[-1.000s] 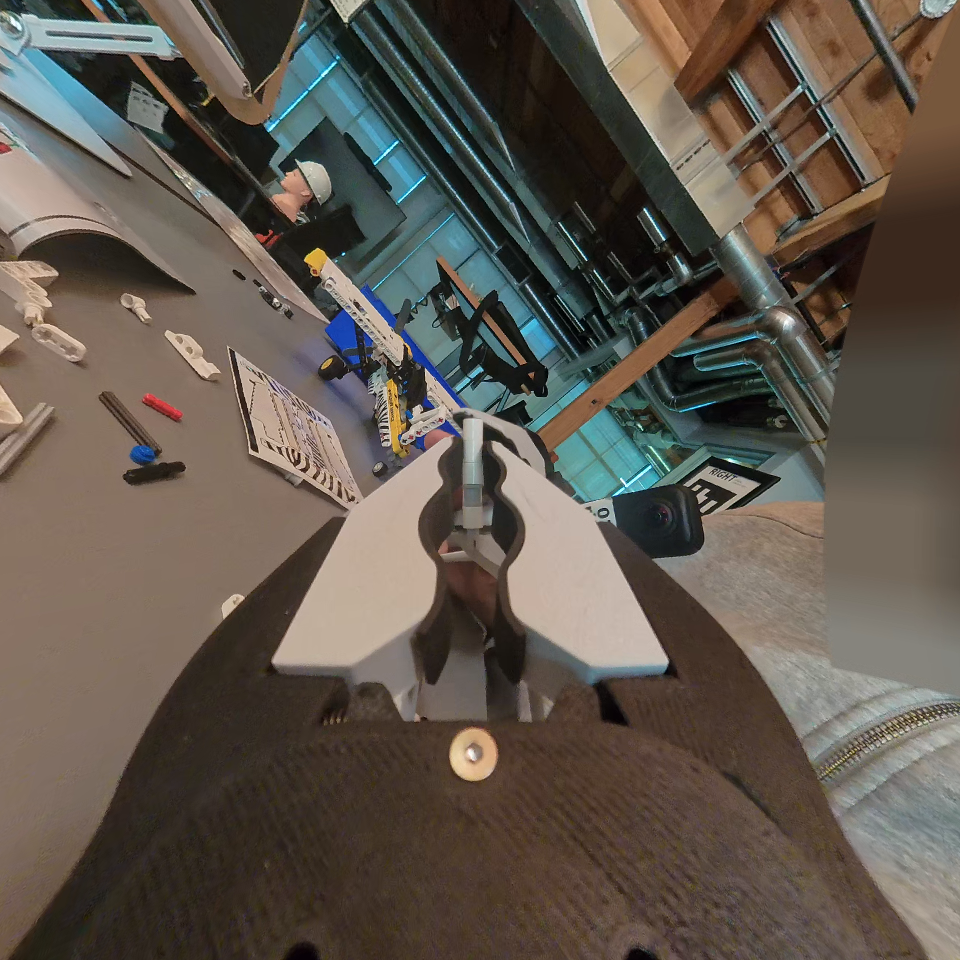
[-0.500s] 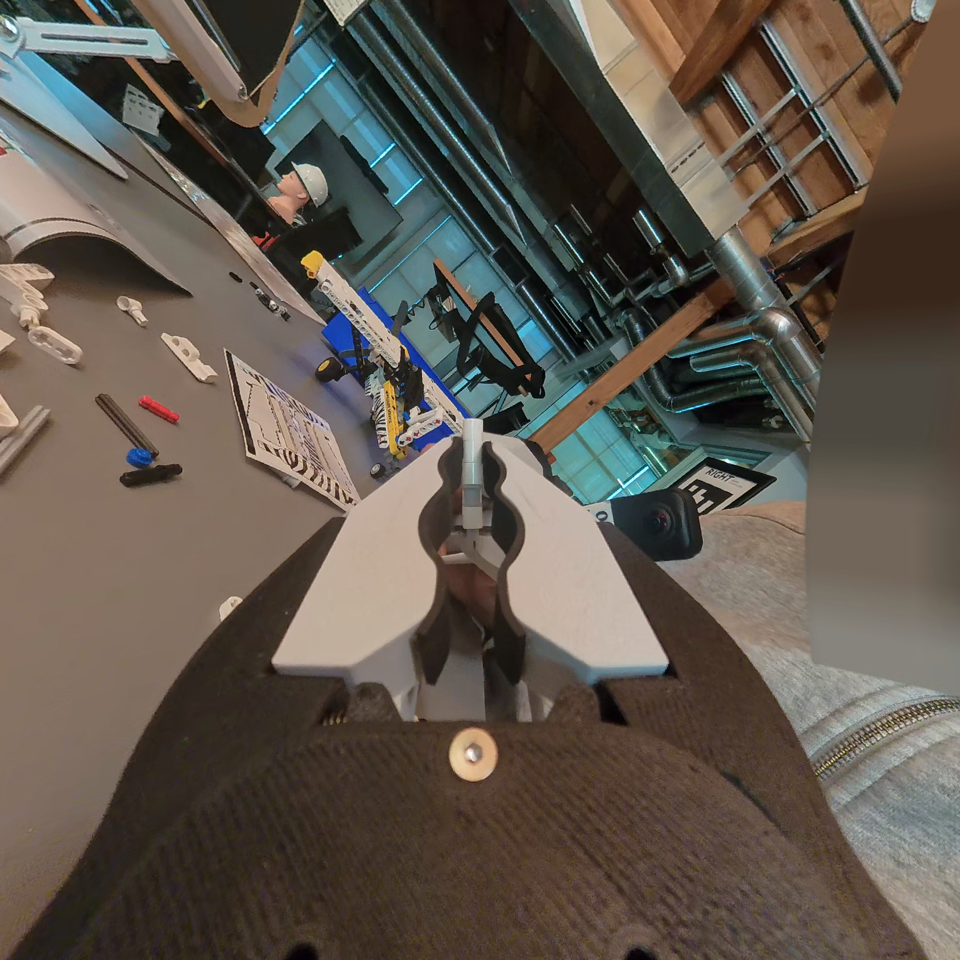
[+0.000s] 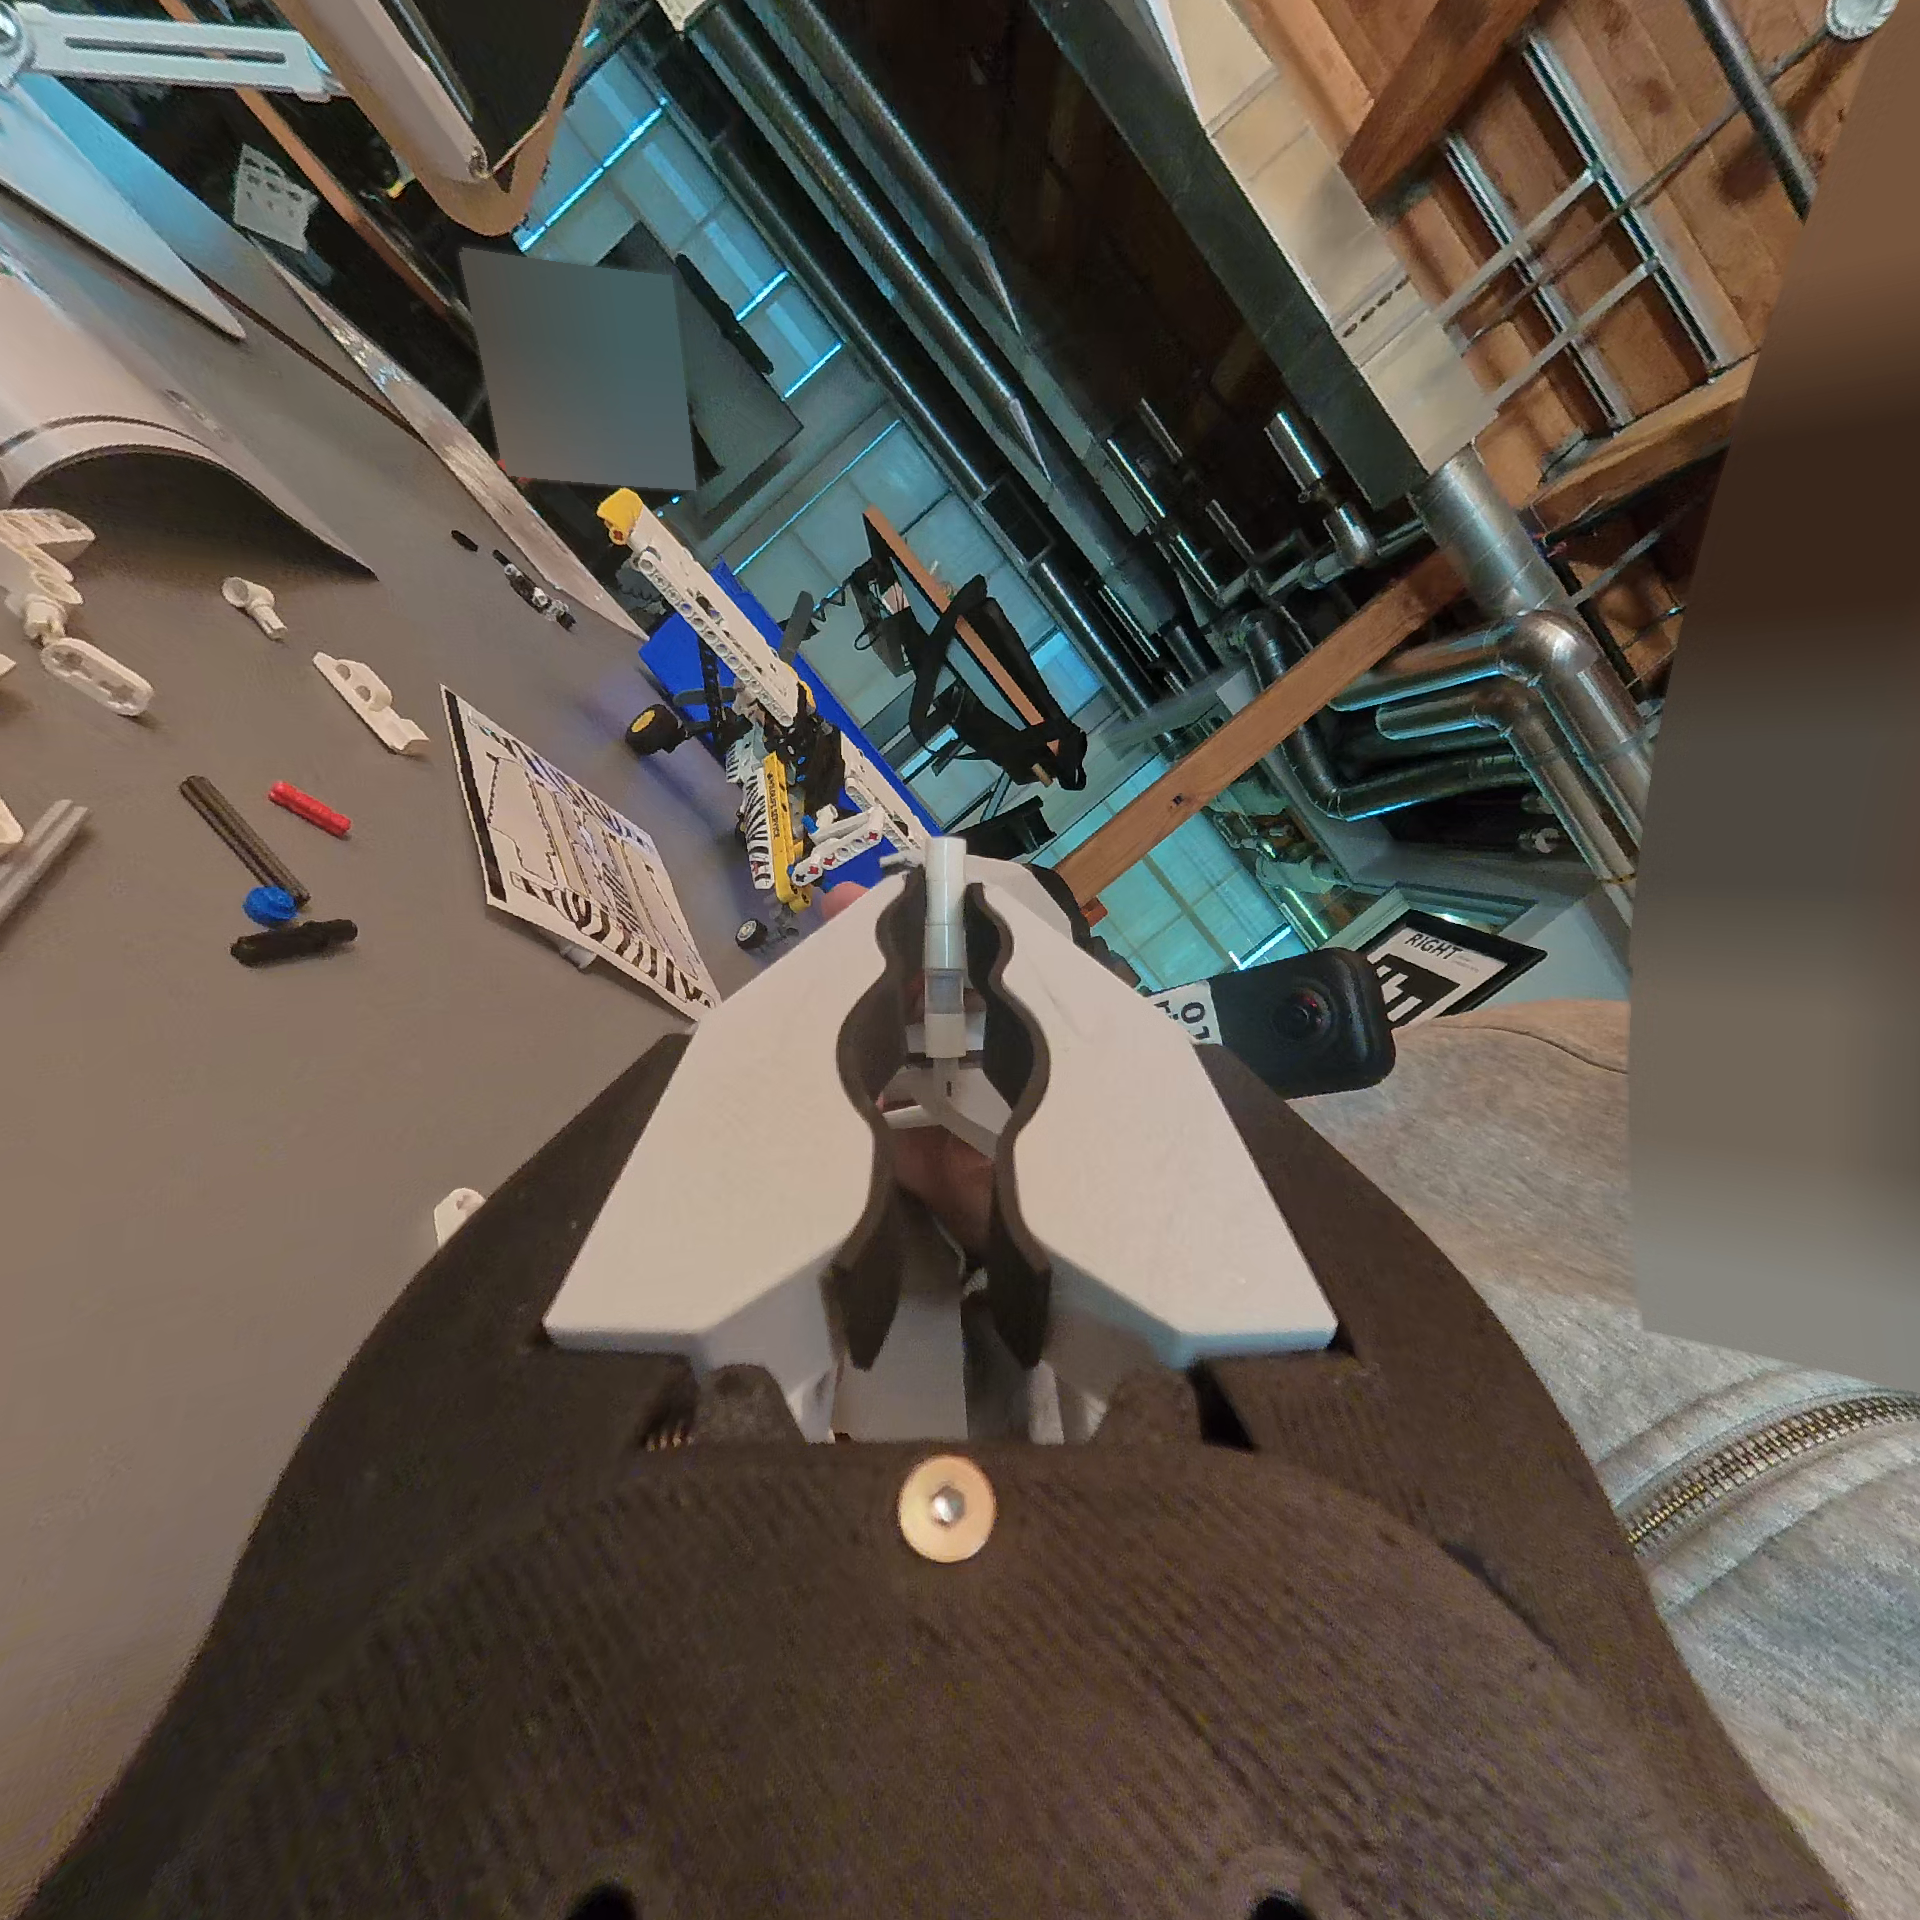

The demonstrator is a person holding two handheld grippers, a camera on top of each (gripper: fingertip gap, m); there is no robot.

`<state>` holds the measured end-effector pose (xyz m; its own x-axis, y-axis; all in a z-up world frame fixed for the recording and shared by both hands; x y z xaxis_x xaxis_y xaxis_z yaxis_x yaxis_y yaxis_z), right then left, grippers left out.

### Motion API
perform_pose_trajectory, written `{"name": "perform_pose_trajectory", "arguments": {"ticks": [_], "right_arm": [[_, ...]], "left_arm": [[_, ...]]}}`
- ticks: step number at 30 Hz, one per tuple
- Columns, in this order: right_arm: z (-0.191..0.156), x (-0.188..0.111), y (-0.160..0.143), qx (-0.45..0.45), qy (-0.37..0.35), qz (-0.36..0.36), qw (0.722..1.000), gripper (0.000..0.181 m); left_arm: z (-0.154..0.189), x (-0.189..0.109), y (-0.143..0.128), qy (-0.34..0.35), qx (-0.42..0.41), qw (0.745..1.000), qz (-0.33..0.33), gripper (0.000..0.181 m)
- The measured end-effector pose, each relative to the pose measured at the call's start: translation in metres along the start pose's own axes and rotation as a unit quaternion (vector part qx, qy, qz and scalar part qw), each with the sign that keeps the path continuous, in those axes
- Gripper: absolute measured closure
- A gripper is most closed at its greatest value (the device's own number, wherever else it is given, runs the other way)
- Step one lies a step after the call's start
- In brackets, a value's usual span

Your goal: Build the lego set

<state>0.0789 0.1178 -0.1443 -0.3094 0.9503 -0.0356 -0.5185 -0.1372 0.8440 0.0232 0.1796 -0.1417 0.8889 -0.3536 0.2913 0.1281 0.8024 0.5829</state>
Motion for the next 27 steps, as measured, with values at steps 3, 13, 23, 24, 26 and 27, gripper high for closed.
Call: {"name": "perform_pose_trajectory", "arguments": {"ticks": [3,13,23,24,26,27], "right_arm": [[0.0007,-0.0002,0.0003,0.001,-0.003,0.001,1.0,0.144],[-0.0012,-0.001,0.0031,-0.001,0.001,0.009,1.0,0.138],[-0.001,-0.0026,0.0039,-0.001,0.002,0.008,1.0,0.143],[-0.0008,-0.0024,0.004,0.002,0.006,0.009,1.0,0.143],[-0.0002,-0.0026,0.0034,0.011,0.012,0.01,1.0,0.143],[0.0005,-0.0034,0.0029,0.017,0.016,0.012,1.0,0.143]], "left_arm": [[-0.0001,-0.0001,0.0001,-0.002,-0.004,1.0,0.0,0.176],[-0.0014,0.001,-0.0016,0.004,-0.006,1.0,-0.009,0.176],[-0.0016,0.0009,-0.0017,0.006,-0.007,1.0,-0.009,0.176],[-0.0023,0.0003,-0.0005,0.011,-0.003,1.0,-0.003,0.173],[-0.0037,-0.0035,0.0049,0.021,0.003,0.999,0.025,0.159],[-0.004,-0.0063,0.0082,0.02,0.0,0.999,0.041,0.155]]}}
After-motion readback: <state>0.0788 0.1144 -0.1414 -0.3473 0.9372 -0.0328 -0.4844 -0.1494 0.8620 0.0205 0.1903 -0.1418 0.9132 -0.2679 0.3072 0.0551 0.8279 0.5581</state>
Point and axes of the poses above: each gripper's, where its closed fingertips meet, x out along the fingers, y out of its top, z = x × y across the jaws, the point moved 5 cm from there along -x, back along the fingers, and after that the axes turned 1 degree about -y, right-handed, at the moved point
